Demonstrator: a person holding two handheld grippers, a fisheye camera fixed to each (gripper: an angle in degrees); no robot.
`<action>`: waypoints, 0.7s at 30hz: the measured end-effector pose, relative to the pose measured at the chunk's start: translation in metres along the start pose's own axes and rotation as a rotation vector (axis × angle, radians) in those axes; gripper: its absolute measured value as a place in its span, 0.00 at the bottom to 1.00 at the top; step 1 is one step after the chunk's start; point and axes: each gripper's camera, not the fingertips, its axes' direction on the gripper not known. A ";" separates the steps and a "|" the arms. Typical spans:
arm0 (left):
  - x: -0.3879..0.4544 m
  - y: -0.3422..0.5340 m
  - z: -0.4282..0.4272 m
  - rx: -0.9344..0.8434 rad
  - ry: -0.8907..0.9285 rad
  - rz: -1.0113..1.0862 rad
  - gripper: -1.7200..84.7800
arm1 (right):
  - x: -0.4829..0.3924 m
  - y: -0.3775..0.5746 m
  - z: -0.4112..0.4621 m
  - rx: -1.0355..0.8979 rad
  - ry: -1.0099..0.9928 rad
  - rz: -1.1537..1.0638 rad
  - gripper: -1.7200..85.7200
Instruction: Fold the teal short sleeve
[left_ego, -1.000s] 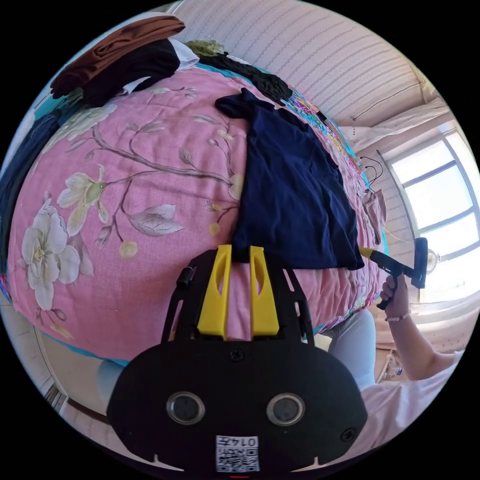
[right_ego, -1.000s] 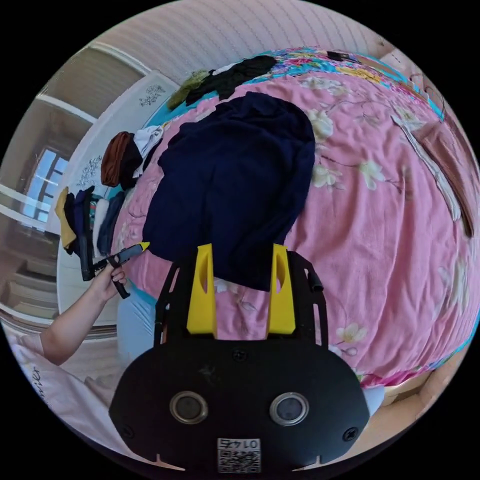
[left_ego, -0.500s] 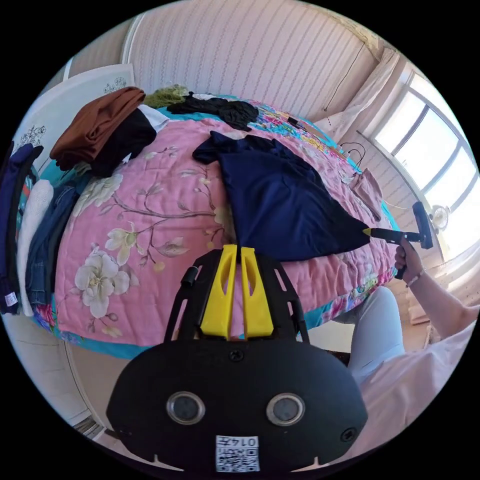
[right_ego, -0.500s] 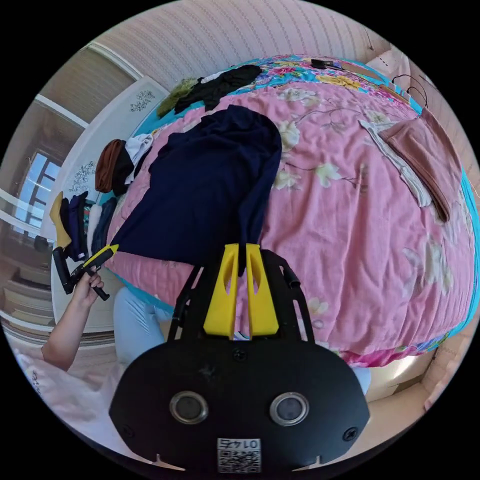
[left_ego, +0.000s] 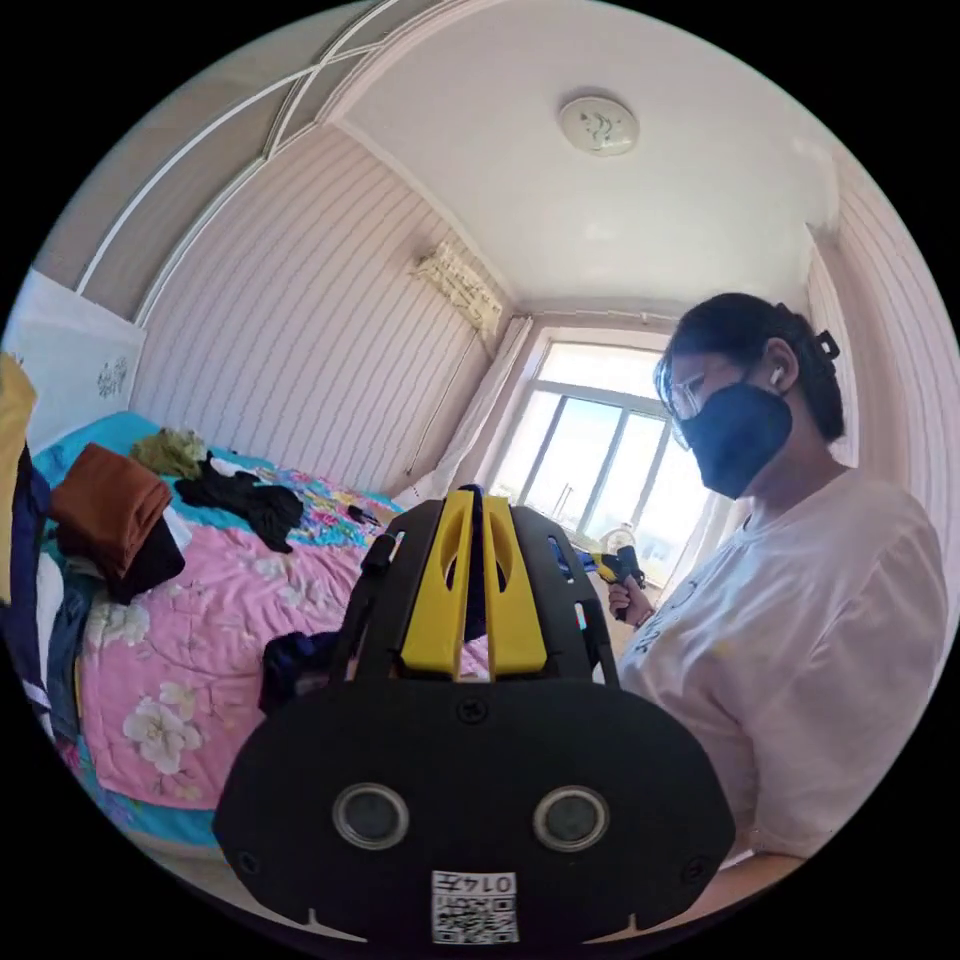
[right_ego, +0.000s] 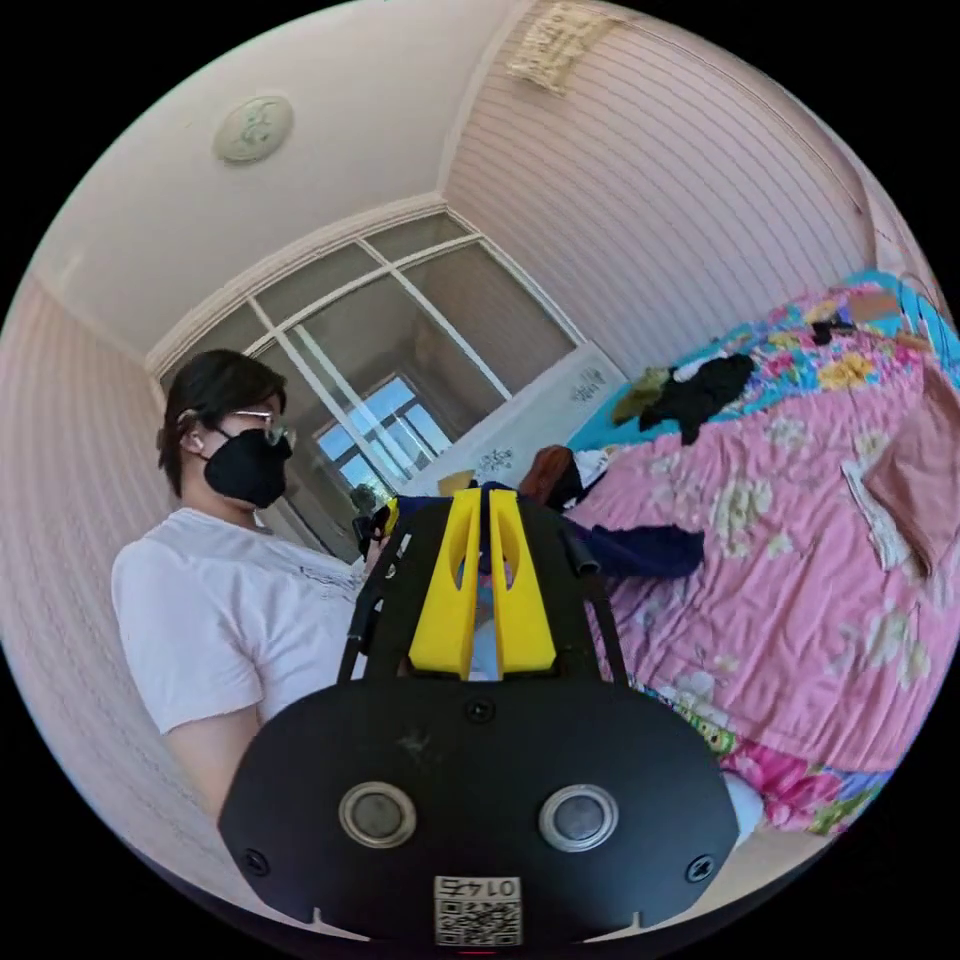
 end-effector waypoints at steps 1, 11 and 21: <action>0.007 -0.010 -0.005 0.018 -0.005 0.035 0.01 | -0.012 -0.011 -0.004 0.009 0.006 -0.036 0.03; -0.086 -0.078 0.084 -0.167 -0.262 -0.058 0.01 | 0.054 -0.153 0.066 -0.197 0.331 -0.002 0.03; -0.115 -0.180 0.184 -0.027 -0.389 0.001 0.01 | 0.079 -0.287 0.051 0.231 0.383 -0.013 0.03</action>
